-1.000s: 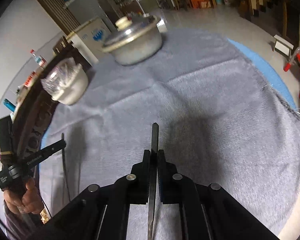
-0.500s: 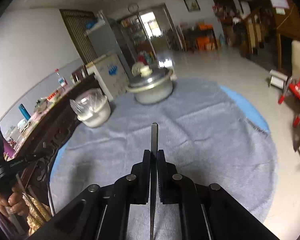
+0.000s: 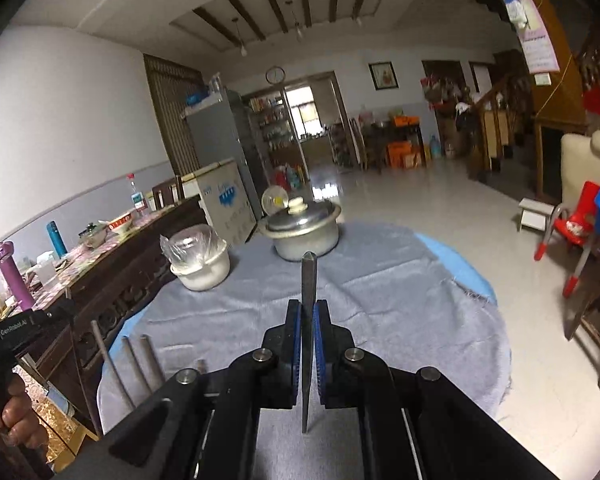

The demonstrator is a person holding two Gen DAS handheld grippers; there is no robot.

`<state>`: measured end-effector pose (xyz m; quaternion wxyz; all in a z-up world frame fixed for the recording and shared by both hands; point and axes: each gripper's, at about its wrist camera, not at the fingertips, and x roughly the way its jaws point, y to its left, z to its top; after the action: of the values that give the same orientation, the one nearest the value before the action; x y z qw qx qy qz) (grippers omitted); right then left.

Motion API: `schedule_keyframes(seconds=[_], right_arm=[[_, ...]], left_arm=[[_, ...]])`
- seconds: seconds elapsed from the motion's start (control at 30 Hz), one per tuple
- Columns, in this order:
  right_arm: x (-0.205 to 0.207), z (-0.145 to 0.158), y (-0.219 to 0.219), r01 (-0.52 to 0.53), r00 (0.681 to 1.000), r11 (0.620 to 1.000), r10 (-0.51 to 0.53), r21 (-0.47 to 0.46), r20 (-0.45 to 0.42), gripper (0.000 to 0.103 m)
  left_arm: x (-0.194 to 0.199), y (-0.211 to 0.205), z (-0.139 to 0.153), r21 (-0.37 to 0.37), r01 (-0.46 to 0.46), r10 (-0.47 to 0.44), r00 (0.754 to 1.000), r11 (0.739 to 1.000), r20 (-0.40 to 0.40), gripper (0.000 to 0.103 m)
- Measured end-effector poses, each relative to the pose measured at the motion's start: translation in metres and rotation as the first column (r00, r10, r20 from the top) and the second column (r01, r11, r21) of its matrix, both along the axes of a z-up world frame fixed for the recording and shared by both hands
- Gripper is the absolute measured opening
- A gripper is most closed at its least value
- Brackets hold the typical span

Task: Organize utensils
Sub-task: 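Lift both held chopsticks upright and carry them over the metal cup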

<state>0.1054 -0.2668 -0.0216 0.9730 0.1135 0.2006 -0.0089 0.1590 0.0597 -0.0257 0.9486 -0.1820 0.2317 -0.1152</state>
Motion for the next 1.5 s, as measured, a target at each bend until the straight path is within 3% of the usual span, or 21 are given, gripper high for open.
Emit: schedule_keyframes(seconds=[0.2,0.57,1.1,1.5], right_arm=[[-0.019,0.012,0.001,-0.013,0.999,1.0,0.014,-0.01,0.042,0.007],[-0.041,0.027,0.002,-0.035,0.996,0.999,0.036,-0.01,0.082,0.007],[-0.058,0.052,0.006,-0.032,0.991,0.999,0.037,-0.041,0.129,0.007],[-0.07,0.069,0.016,-0.073,0.984,0.996,0.081,-0.052,0.16,0.007]], left_arm=[[-0.019,-0.008,0.017,0.007,-0.022,0.022,0.997,1.0,0.072,0.005],[-0.024,-0.021,0.023,0.017,-0.019,0.018,0.997,1.0,0.079,0.005],[-0.018,-0.054,0.026,0.092,-0.038,0.032,0.997,0.995,0.066,0.006],[-0.022,-0.062,0.032,0.089,-0.031,0.024,0.997,0.996,0.071,0.006]])
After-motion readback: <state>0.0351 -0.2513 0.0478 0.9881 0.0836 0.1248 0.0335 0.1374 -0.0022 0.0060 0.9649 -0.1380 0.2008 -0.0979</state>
